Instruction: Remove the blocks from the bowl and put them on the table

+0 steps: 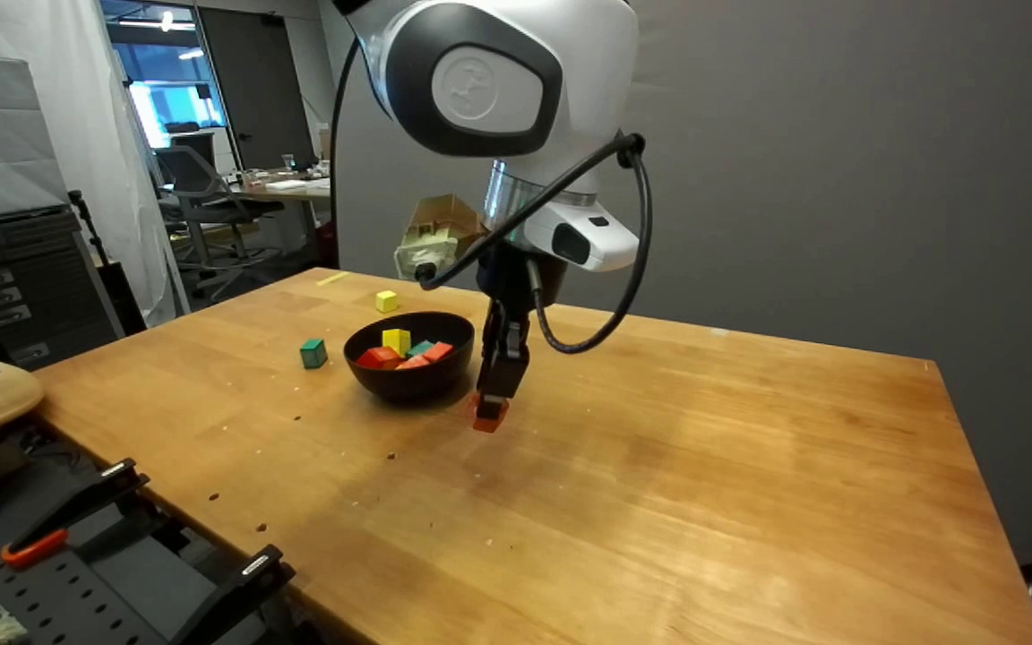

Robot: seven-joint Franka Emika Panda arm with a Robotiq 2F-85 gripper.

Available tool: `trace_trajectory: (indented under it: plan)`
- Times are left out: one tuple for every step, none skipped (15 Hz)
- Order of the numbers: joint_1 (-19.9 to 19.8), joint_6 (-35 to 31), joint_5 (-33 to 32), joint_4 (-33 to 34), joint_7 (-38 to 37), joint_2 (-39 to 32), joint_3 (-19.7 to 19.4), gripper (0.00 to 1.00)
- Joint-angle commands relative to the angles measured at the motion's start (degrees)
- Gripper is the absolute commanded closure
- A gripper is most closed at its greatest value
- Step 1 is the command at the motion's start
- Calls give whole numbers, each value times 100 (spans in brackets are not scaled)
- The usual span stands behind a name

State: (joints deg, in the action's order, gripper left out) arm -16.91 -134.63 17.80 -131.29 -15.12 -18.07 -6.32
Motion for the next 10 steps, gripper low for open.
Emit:
trace_trajectory:
  plan:
    - [643,-181,-741,173,-948,-176,-414,76]
    - [825,-277,-1023,167,-1279,-199,-514,62]
    - [974,-319,-1245,165,-1543,-206,-585,35]
    - [1117,-319,-1440,155,-1750,-171,-635,34]
    - [1245,-321,-1625,139,-1939,-121,-681,29]
    - [1365,-338,-1792,105,-2097,-6,-712,20]
    - [1470,-363,-1978,90,-2275,87,-744,13]
    - [1586,-425,-2207,54,-2484,243,-794,5]
    - [1634,-517,-2325,7,-2570,413,-785,0]
    - [1654,-595,-2368,-13,-2596,563,-735,0]
